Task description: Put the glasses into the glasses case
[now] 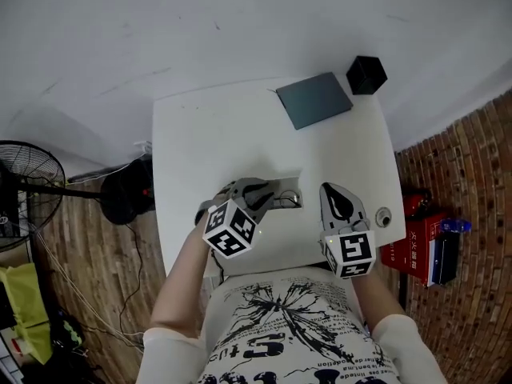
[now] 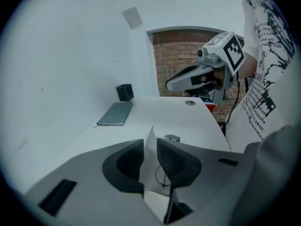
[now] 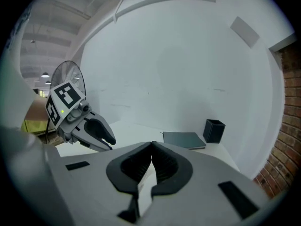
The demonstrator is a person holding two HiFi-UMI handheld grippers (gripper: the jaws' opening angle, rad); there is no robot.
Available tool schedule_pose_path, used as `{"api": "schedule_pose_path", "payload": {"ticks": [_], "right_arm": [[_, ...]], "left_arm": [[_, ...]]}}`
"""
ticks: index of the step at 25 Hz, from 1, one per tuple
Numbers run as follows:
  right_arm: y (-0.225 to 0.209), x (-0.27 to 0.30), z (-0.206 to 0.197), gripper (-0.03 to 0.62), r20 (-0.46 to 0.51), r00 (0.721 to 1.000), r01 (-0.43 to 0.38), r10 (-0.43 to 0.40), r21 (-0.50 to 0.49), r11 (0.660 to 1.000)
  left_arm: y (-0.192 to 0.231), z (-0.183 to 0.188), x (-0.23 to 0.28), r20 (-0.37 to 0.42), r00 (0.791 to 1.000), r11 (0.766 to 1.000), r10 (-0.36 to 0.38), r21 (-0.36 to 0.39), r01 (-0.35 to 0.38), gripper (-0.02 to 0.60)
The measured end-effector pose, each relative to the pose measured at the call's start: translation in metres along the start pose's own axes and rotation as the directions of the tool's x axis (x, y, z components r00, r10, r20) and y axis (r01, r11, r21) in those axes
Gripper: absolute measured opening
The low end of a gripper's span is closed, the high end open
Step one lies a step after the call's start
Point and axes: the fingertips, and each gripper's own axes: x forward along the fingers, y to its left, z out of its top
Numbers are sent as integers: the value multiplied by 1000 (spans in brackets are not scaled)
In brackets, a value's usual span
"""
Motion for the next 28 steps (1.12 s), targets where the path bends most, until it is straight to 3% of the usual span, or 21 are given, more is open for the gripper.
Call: {"api": "schedule_pose_path", "payload": {"ticks": [4,8,12,15,19,22,24,28], "right_arm": [[12,0,23,15,47,998,-47,50,-56,997],[23,-2,36,15,65,995,-73,80,-94,993],[30,-6,48,15,91,991,-92,103,-119,989],[35,-7,55,15,107,987,-110,124,-129,986],[47,-9,59,15,117,978,-155,174,-152,976],[56,-13,61,15,122,971,-181,206,-188,965],[58,-16,63,15,135,968,-185,213,-192,964],[55,-22,70,15,182,960,-183,211,-160,970]], "left_arm": [[18,16,-35,103,986,989,131,-78,-124,64],[34,24,-77,211,943,954,257,-214,-212,19],[40,27,-117,240,905,924,351,-245,-294,15],[47,31,-149,273,861,891,429,-285,-353,15],[54,30,-182,322,777,831,540,-350,-433,14],[54,28,-199,351,733,801,582,-402,-443,14],[52,26,-206,362,719,792,593,-424,-440,14],[48,22,-209,353,723,790,593,-428,-439,14]]}}
